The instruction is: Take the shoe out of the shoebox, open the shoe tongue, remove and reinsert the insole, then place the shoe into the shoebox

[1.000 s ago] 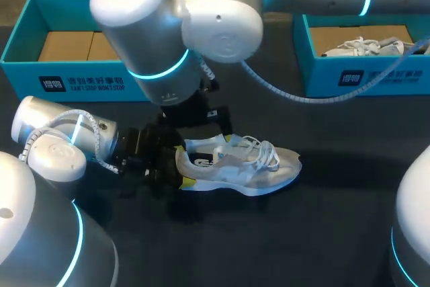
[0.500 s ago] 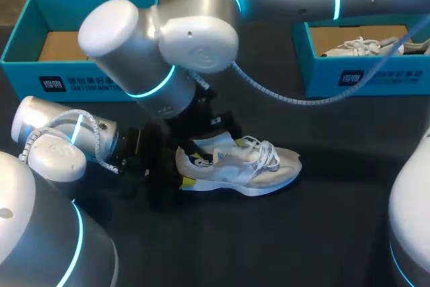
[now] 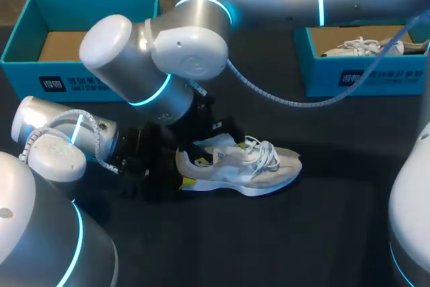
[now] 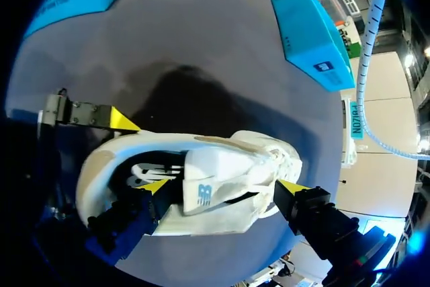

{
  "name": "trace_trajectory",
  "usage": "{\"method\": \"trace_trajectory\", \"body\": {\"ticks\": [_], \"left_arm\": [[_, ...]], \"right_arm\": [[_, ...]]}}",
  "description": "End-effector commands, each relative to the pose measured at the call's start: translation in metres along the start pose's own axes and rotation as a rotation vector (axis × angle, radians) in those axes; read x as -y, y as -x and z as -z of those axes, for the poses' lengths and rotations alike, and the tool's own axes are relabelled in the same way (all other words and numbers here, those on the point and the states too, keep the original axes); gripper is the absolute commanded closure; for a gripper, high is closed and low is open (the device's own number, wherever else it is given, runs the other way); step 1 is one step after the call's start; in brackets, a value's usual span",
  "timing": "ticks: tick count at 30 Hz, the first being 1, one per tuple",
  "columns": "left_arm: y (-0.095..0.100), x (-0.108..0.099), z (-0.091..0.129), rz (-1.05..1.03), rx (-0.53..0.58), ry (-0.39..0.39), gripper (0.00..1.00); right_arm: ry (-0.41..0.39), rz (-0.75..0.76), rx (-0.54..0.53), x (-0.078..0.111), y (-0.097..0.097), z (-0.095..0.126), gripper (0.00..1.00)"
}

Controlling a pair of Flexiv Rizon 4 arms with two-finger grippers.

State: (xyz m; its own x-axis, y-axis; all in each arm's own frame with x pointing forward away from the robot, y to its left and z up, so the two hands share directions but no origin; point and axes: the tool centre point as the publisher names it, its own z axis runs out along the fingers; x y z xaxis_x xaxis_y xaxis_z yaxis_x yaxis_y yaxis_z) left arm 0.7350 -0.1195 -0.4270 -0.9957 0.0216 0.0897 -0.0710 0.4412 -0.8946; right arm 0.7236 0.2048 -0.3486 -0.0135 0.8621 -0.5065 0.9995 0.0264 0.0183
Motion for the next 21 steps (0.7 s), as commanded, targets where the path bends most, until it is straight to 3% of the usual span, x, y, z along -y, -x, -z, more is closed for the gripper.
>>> {"method": "trace_trajectory", "body": {"ticks": [1, 6, 16, 19, 21], "left_arm": [[0.004, -0.003, -0.004, 0.000, 0.000, 0.003, 1.00], [0.004, -0.003, -0.004, 0.000, 0.000, 0.003, 1.00], [0.004, -0.003, -0.004, 0.000, 0.000, 0.003, 1.00], [0.004, -0.003, -0.004, 0.000, 0.000, 0.003, 1.00], [0.004, -0.003, -0.004, 0.000, 0.000, 0.003, 1.00]], "right_arm": [[-0.009, -0.390, 0.034, 0.004, -0.003, -0.009, 0.00], [-0.040, -0.420, 0.055, 0.004, 0.010, -0.020, 0.00], [-0.039, -0.463, 0.083, 0.007, 0.038, -0.010, 0.00], [-0.044, -0.474, 0.084, 0.006, 0.045, -0.010, 0.17], [-0.044, -0.485, 0.079, 0.007, 0.048, -0.008, 0.43]]}}
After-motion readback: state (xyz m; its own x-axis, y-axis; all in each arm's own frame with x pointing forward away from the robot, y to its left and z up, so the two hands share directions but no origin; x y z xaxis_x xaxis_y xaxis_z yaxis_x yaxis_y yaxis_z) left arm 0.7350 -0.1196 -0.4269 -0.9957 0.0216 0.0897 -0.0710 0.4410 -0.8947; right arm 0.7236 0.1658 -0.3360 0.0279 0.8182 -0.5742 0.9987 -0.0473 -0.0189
